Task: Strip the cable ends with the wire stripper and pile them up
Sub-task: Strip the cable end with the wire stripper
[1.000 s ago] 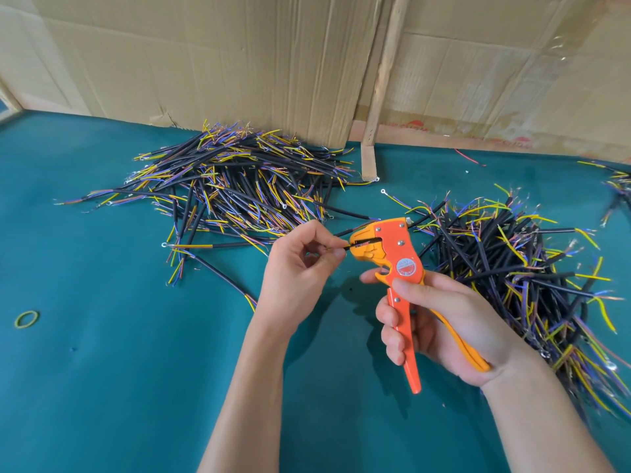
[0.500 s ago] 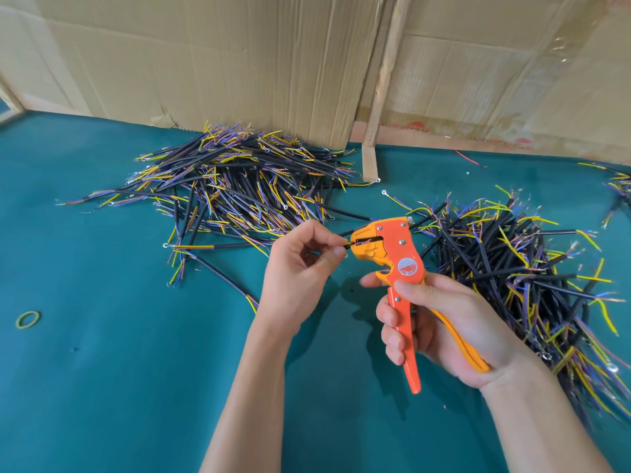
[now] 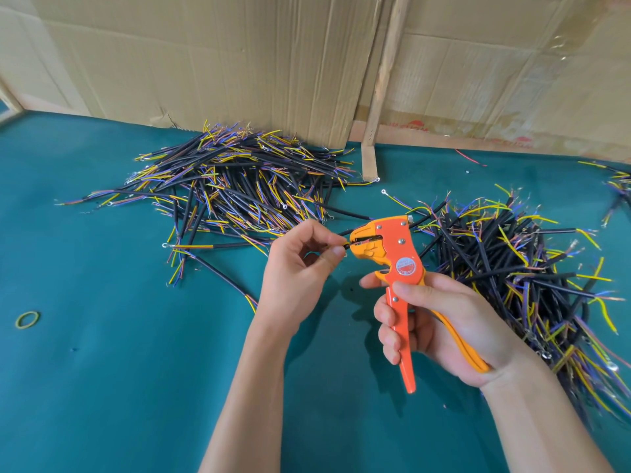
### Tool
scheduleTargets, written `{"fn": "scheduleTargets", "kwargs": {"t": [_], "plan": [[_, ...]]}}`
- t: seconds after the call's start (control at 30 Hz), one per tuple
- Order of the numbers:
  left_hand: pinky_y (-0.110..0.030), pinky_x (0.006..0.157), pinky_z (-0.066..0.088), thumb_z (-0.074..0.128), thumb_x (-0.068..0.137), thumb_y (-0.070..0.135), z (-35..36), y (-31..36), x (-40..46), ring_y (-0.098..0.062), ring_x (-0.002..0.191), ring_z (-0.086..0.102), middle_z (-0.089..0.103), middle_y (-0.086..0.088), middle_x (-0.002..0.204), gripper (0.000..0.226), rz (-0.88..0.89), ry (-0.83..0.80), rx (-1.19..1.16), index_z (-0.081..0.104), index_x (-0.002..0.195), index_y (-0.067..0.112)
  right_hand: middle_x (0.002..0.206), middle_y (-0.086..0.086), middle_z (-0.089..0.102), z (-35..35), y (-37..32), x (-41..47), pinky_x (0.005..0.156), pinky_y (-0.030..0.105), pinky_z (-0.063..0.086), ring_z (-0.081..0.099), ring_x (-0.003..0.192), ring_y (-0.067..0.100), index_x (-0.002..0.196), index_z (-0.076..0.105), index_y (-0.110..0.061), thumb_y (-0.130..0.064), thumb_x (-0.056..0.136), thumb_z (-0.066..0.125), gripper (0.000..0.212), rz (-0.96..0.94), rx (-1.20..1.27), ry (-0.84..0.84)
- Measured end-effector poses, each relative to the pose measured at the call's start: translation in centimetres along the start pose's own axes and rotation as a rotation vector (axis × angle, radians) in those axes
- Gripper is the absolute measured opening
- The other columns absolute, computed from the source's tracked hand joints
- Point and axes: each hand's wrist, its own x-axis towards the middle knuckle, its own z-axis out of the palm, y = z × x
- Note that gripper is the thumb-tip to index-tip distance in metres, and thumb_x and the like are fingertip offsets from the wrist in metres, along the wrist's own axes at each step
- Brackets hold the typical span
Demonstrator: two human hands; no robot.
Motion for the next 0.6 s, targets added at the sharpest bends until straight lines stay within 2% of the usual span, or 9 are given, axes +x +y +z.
{"fn": "scheduleTargets", "kwargs": {"t": [0.37,0.6], "plan": [[-0.016,0.058,0.039,0.072,0.087,0.003,-0.14,-0.09,-0.07,-0.004,0.059,0.046,0.063,0.009,0.070,0.018,-0.006,0.008,0.015,0.069,0.079,0.019,0.076,0.016,0.055,-0.01,0.11,-0.03,0.054,0.041,0.050,0.053,0.057,0.031,0.117,0.069,0.003,-0.028,0.087,0.070,0.043,0.002,-0.012,0.015],[-0.016,0.058,0.039,0.072,0.083,0.012,-0.09,0.01,-0.05,-0.005,0.059,0.045,0.061,0.011,0.068,0.010,-0.016,0.016,-0.011,0.069,0.079,0.020,0.075,0.015,0.054,0.08,0.12,0.01,0.053,0.039,0.049,0.053,0.055,0.028,0.116,0.069,0.003,-0.029,0.087,0.071,0.044,0.008,0.005,0.022]]}}
